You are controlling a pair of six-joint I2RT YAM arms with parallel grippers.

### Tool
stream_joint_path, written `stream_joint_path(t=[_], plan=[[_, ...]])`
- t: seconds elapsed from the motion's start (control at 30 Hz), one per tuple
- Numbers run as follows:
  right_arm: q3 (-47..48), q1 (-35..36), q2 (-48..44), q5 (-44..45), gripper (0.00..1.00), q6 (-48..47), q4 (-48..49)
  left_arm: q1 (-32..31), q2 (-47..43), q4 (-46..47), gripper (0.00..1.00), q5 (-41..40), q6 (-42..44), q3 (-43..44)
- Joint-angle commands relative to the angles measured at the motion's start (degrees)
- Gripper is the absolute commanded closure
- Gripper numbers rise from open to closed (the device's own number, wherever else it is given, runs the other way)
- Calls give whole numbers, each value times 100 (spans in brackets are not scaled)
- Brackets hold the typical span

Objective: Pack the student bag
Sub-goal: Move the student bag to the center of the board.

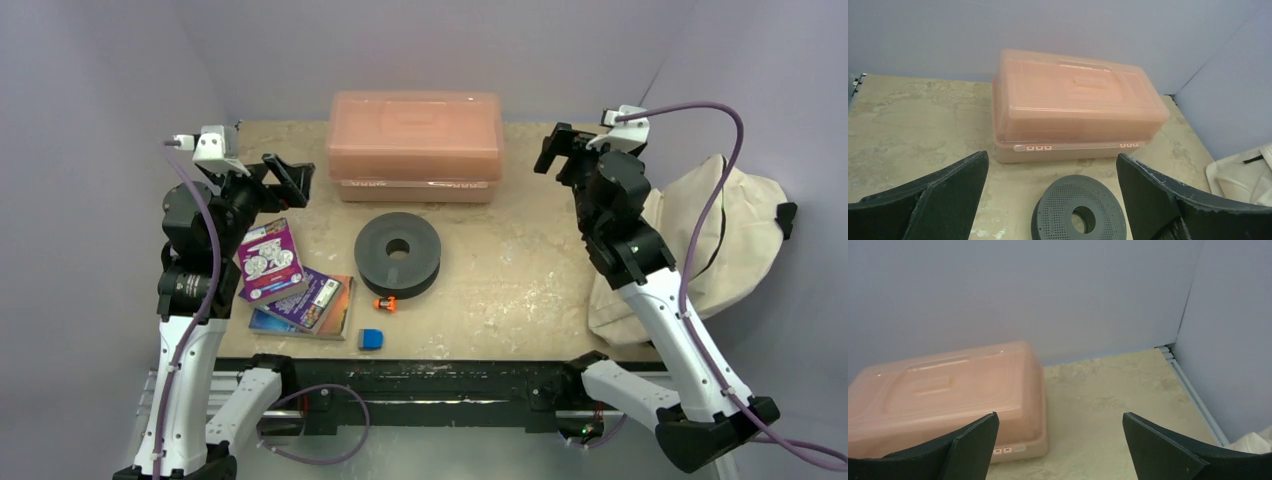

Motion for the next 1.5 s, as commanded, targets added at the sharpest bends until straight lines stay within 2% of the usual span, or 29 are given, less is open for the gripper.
stream_joint_path(t=[0.0,0.13,0.33,0.47,0.6,0.63,0.73,0.97,1.1,1.23,1.47], plan=[[406,284,194,294,1,67,-115,-6,23,297,0,405,10,101],[857,347,558,620,1,136,-650,-45,60,277,0,523,2,131],[629,340,438,1090,1,-67,-460,-95,102,216,0,531,10,160],[714,196,479,1948,1,-271,-482,-145,179,149,0,600,-3,217],[1097,-374,750,2951,1,-458,-628,-229,216,127,0,632,-30,223],[1167,-477,812,3420,1,-647,-559,-258,239,151,0,649,-40,219],[1144,-769,892,4052,1,-1373,29,-352,362,189,0,756,-101,196],[940,-1620,597,4111,1,-1761,335,-660,786,236,0,857,-95,218],[402,-1855,334,4324,1,-2574,1180,-848,1064,275,0,1031,-176,271],[-210,-2220,122,4113,1,-3044,1927,-918,1237,337,0,1212,-278,315],[-49,-2958,946,3813,1,-1865,910,-1138,1161,217,0,1063,-127,289]])
